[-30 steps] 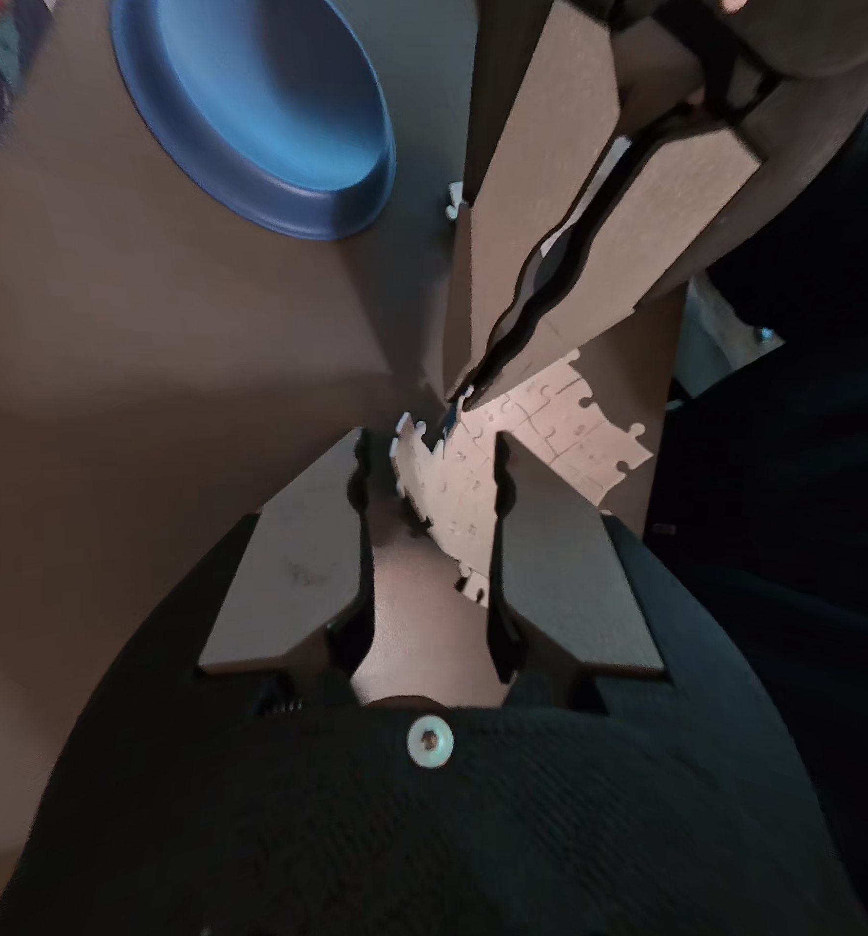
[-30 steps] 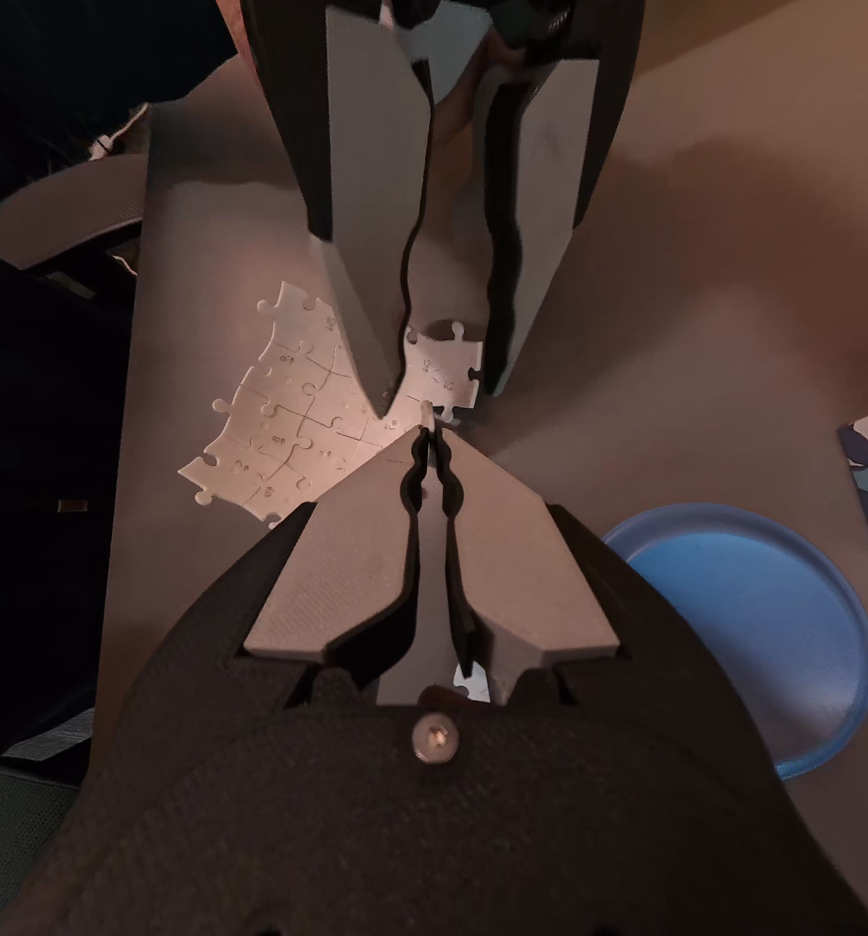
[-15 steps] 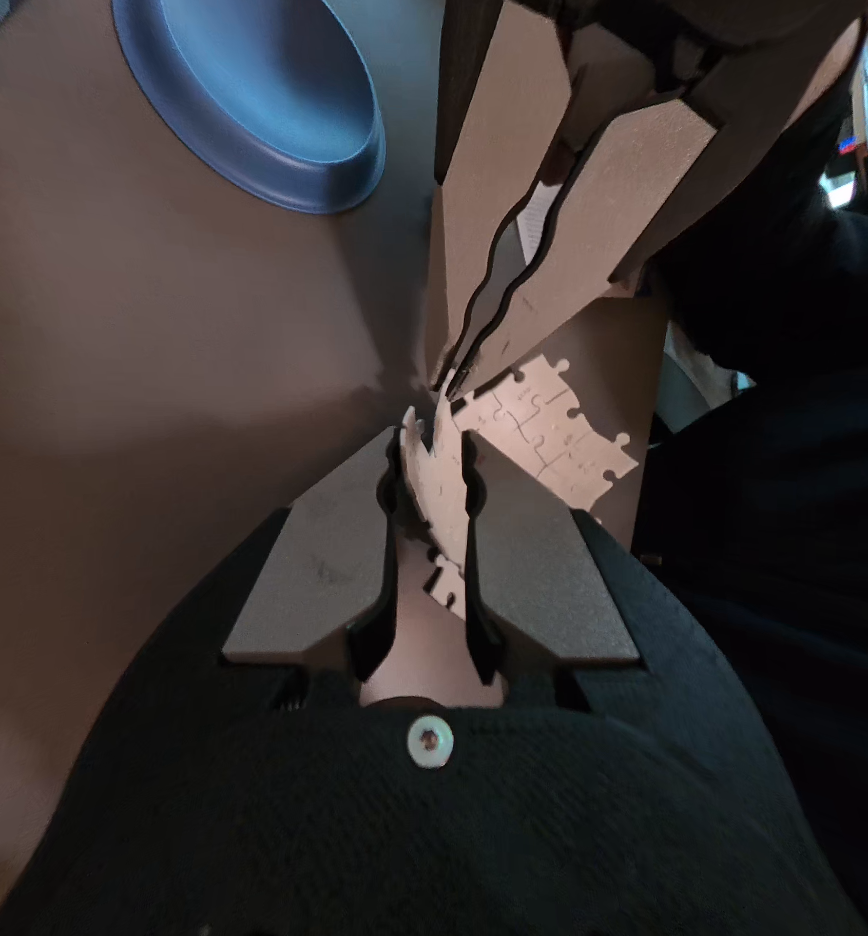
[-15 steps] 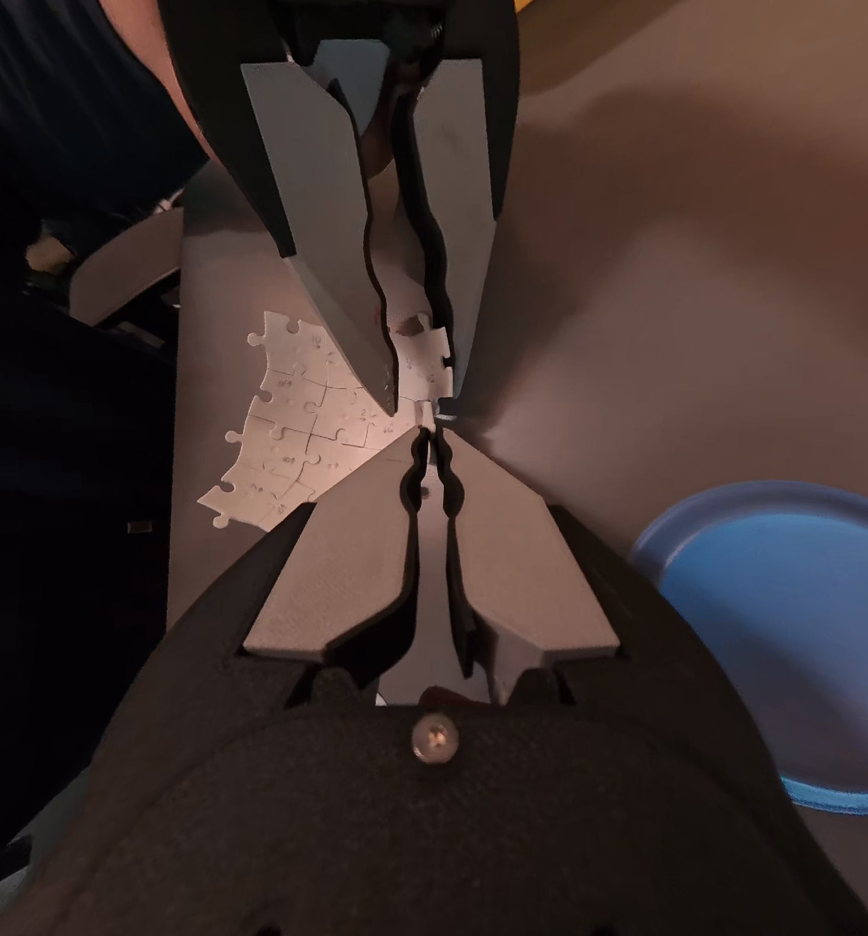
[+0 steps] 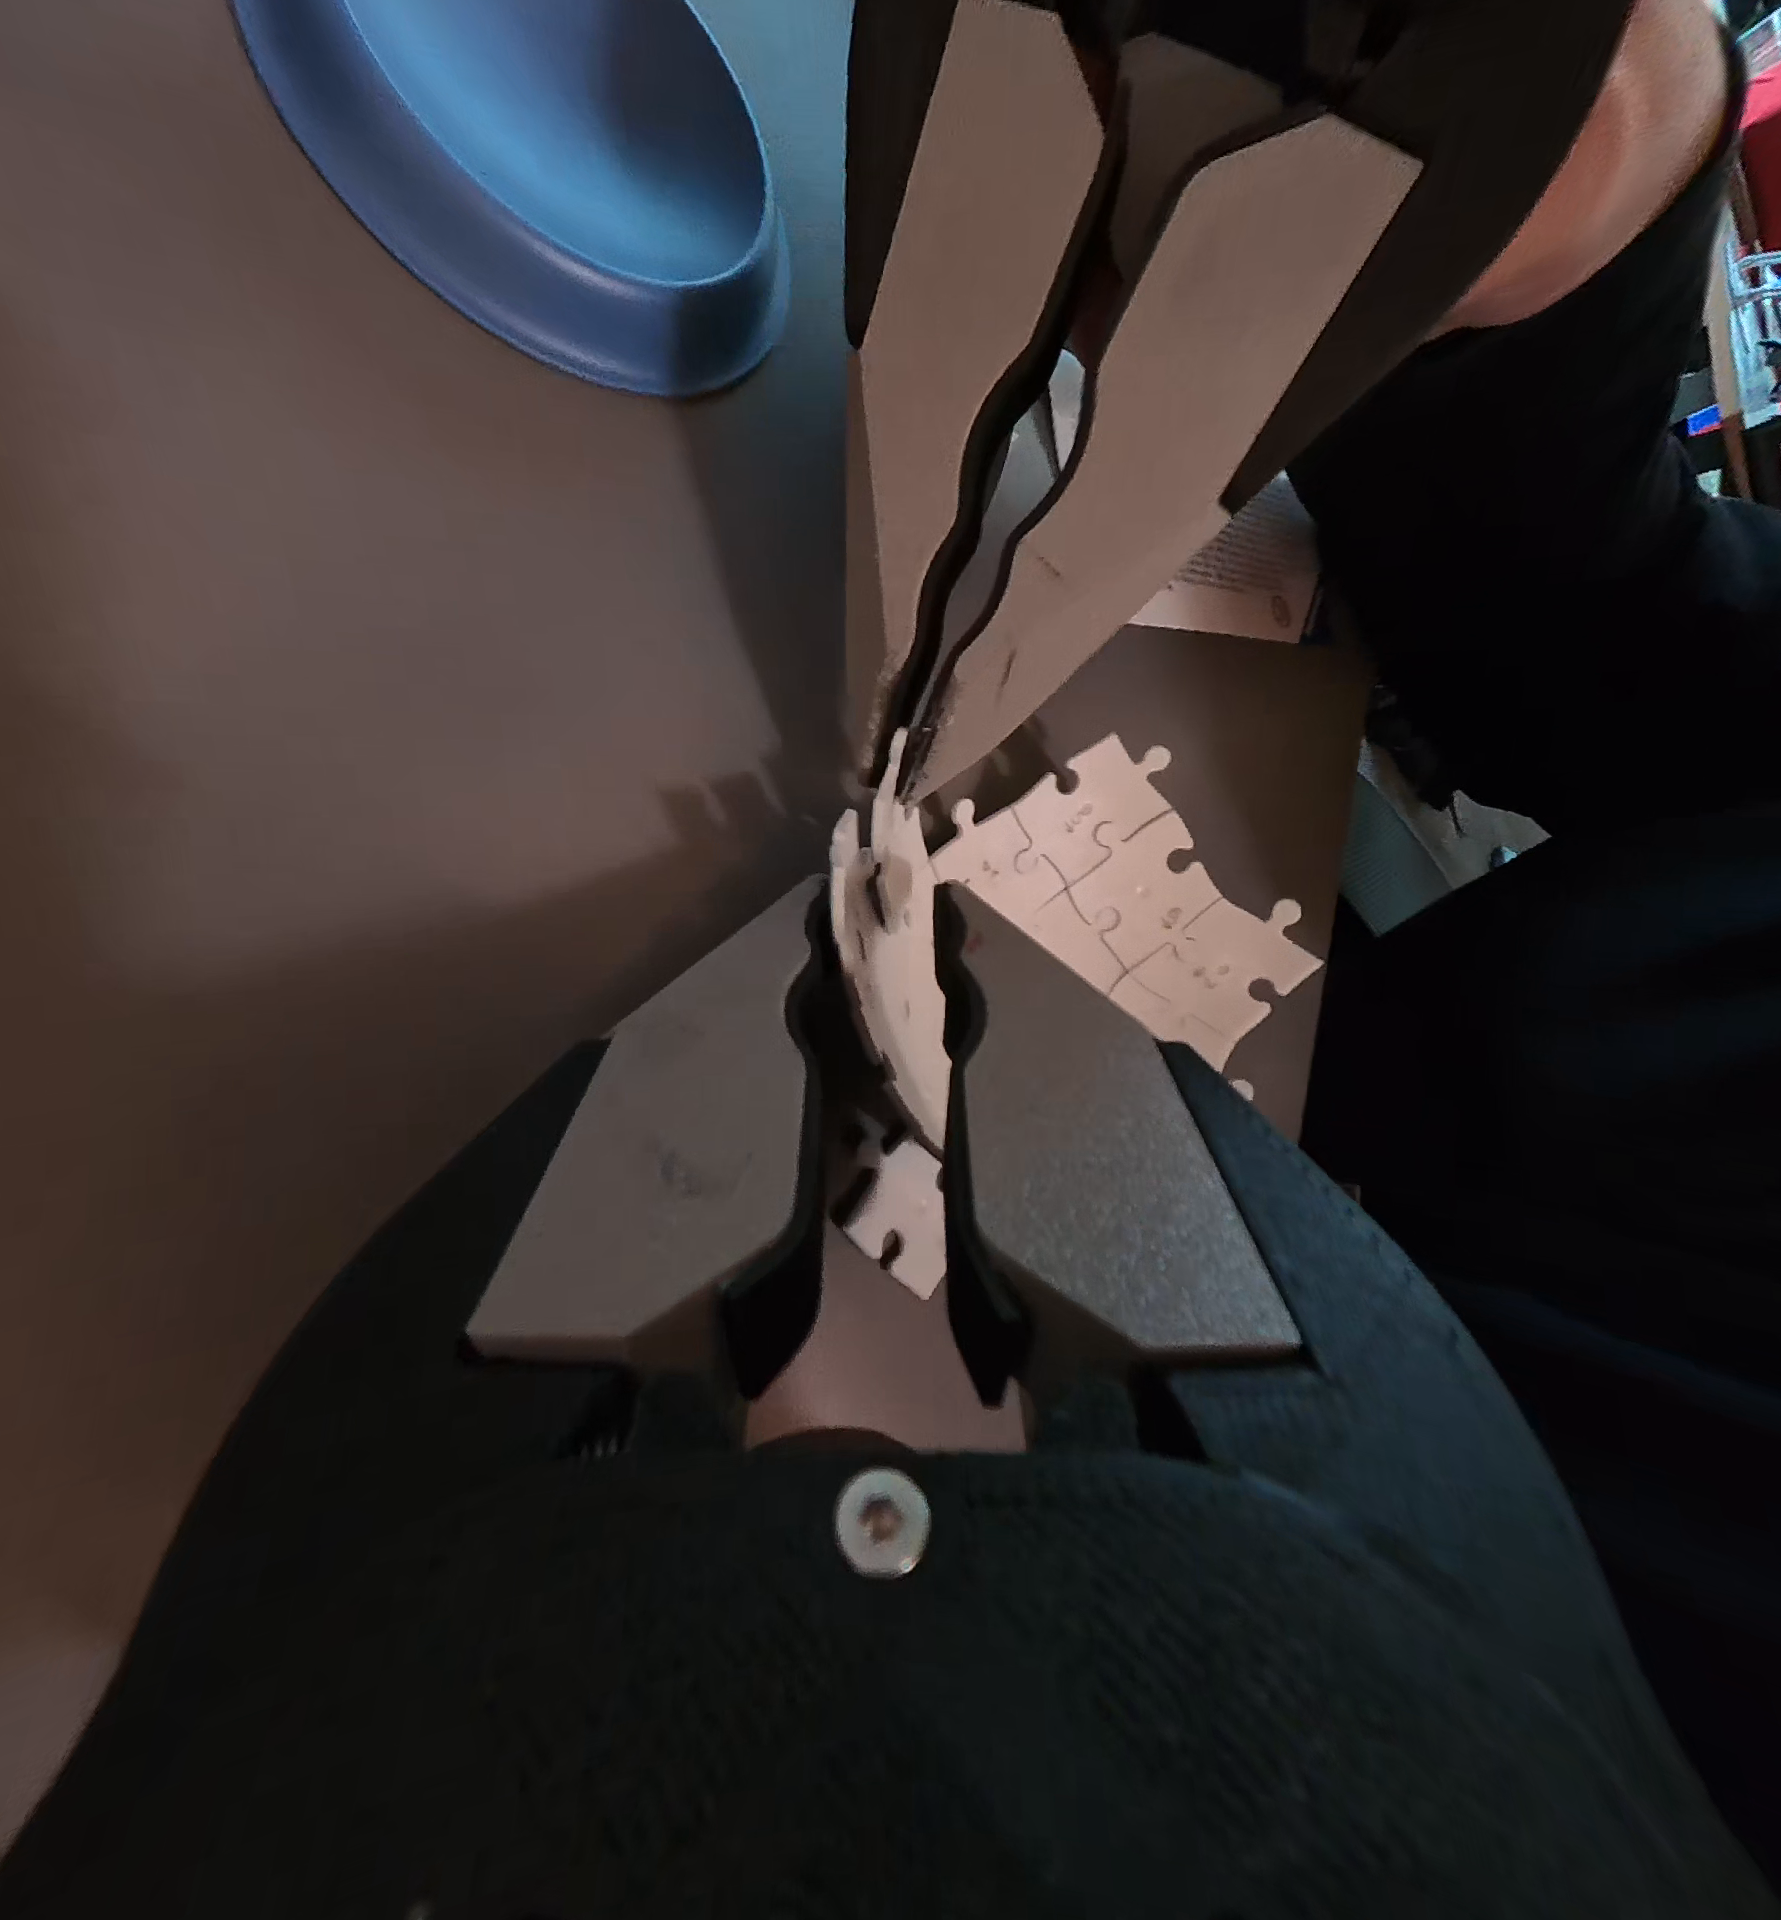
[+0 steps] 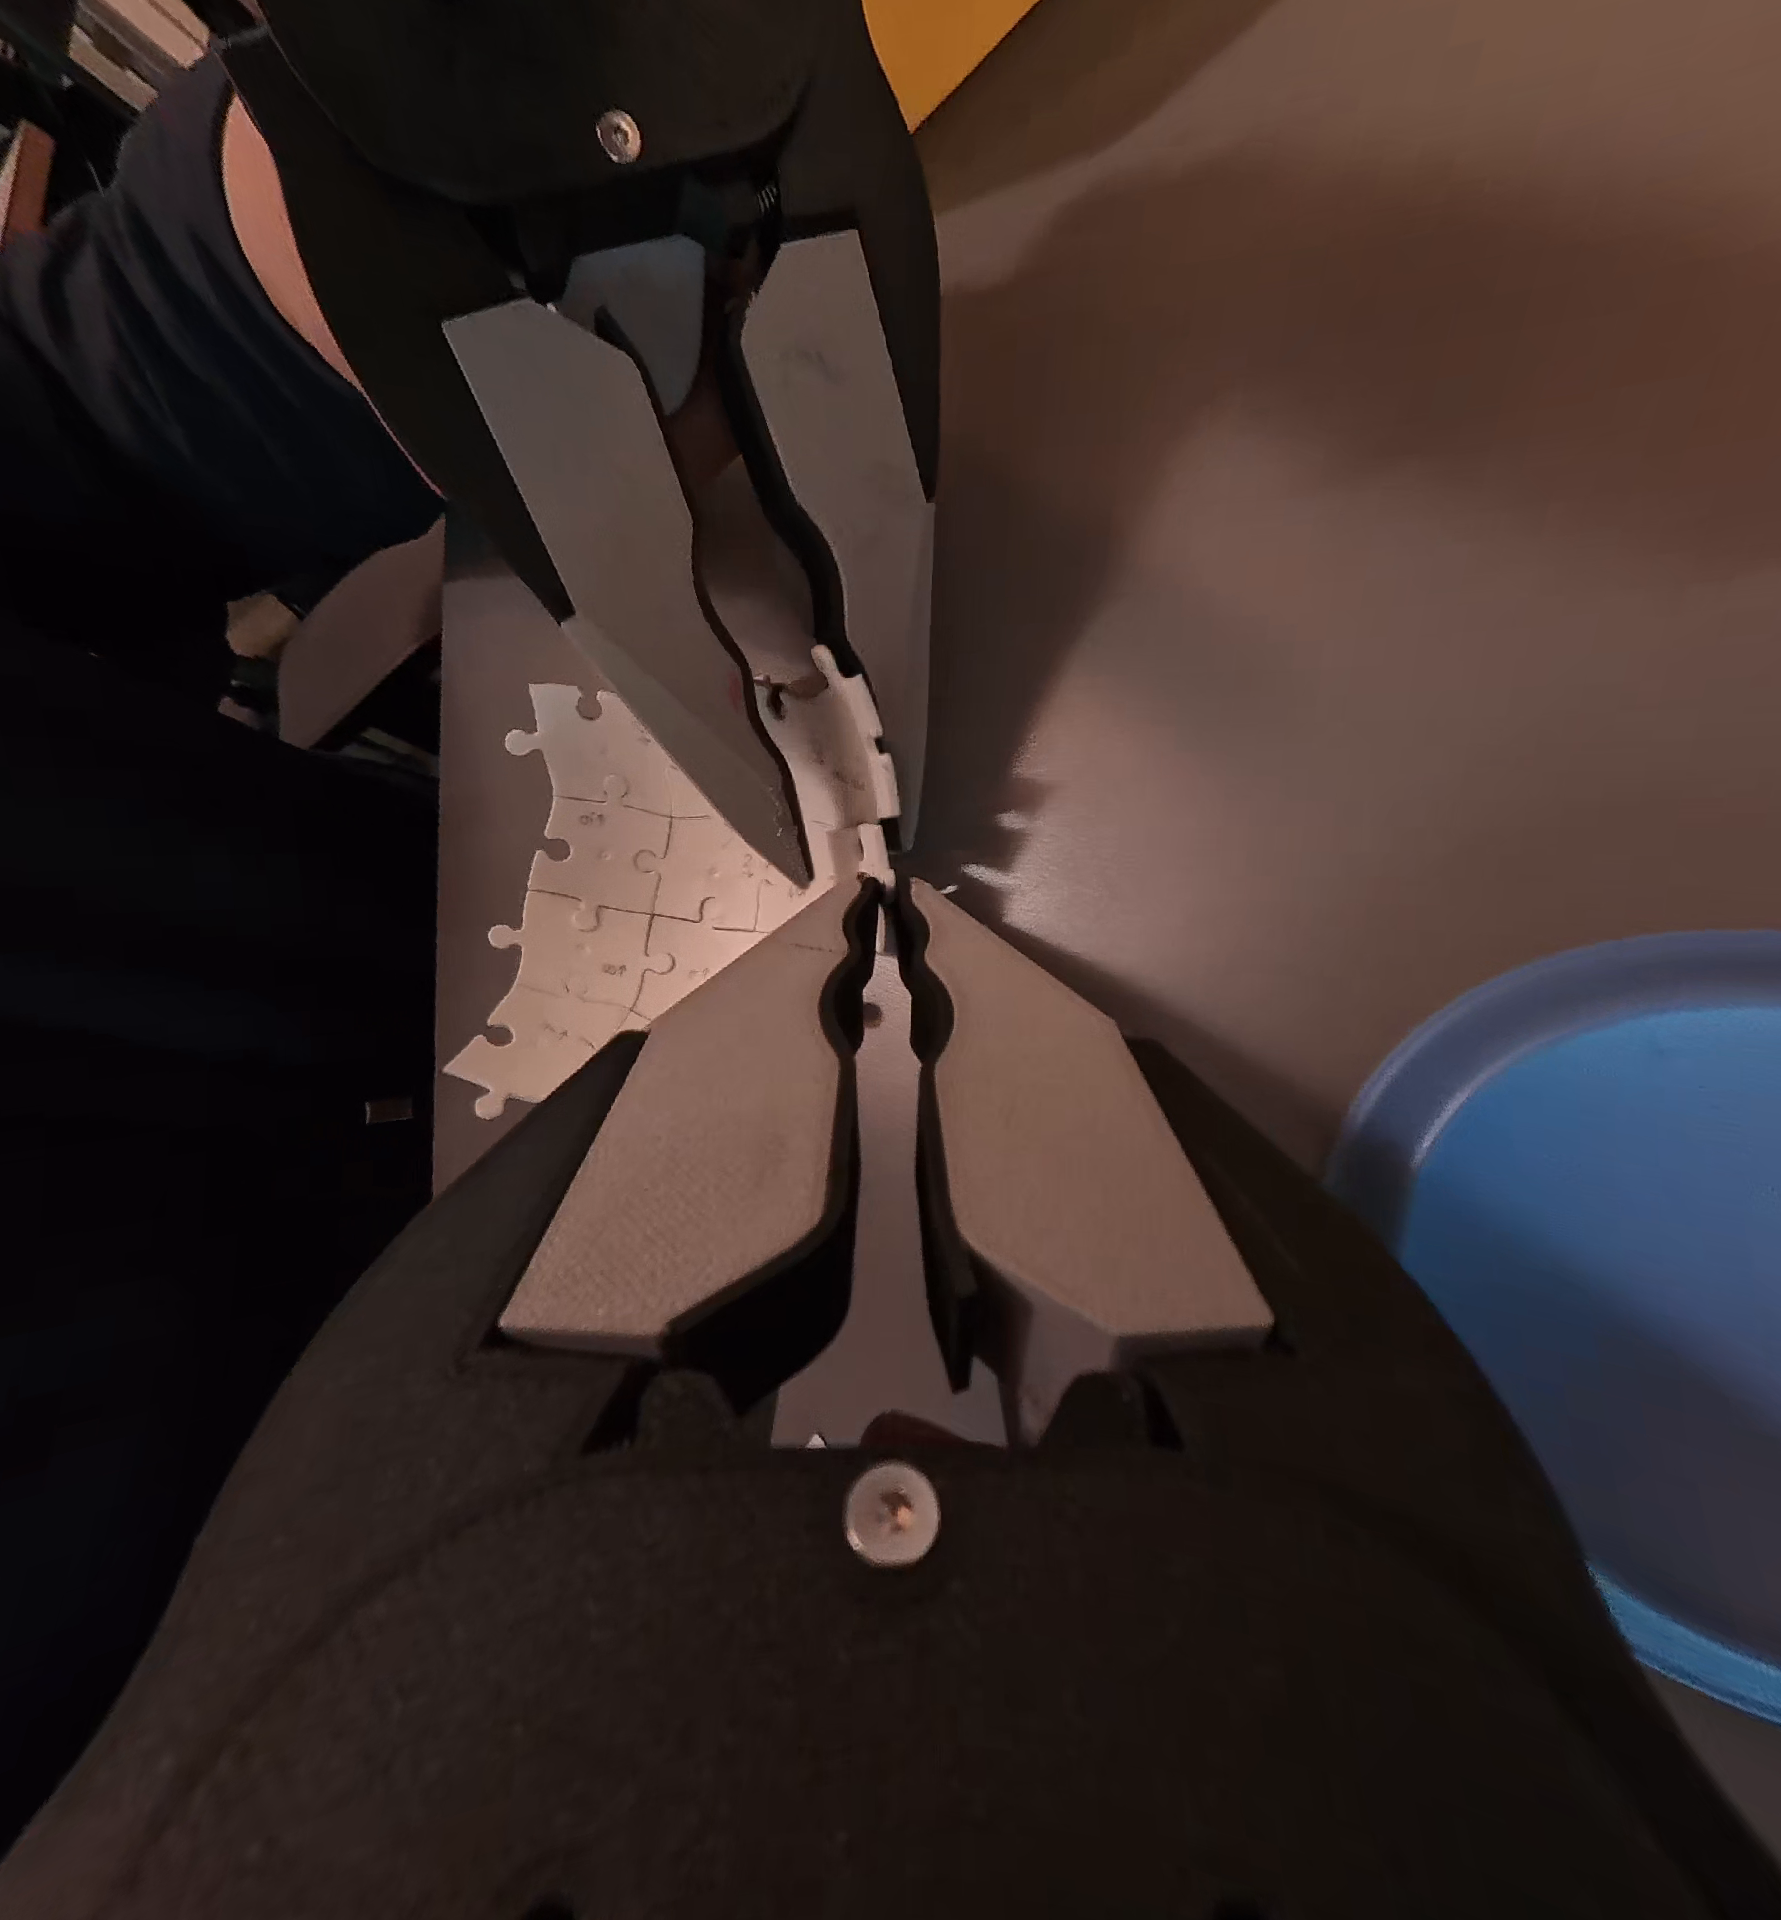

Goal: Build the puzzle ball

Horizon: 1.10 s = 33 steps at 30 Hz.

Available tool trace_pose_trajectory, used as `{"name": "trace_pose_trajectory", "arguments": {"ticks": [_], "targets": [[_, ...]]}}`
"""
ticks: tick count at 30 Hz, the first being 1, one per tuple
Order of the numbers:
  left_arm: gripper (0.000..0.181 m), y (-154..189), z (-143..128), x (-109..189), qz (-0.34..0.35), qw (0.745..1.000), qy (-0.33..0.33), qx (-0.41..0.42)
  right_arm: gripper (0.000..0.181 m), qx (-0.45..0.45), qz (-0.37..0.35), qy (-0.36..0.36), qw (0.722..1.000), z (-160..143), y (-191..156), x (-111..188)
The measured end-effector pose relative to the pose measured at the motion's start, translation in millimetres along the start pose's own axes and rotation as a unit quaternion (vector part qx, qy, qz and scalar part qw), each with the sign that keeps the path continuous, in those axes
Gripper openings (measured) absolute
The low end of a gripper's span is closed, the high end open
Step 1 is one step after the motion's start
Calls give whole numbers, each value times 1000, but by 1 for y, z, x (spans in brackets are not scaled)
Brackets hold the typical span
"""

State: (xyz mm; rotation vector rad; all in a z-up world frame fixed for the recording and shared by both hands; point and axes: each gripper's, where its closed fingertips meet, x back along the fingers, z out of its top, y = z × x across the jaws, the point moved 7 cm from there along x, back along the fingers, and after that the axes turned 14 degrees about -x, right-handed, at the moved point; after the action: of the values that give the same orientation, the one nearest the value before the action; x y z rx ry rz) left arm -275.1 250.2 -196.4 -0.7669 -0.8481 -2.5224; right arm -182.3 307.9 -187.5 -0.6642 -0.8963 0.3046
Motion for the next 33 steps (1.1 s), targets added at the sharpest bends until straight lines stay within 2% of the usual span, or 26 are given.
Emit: {"name": "trace_pose_trajectory", "arguments": {"ticks": [10,15,33], "targets": [[9,2,-3,-1,9,1000,7,1,0,-5,10,2,1000,-2,-1,-2],[6,4,-5,0,-1,1000,30,5,0,-2,17,5,1000,-2,-2,-1],[3,12,-7,10,4,999,40,-11,0,63,12,20,998,0,-17,-2]]}}
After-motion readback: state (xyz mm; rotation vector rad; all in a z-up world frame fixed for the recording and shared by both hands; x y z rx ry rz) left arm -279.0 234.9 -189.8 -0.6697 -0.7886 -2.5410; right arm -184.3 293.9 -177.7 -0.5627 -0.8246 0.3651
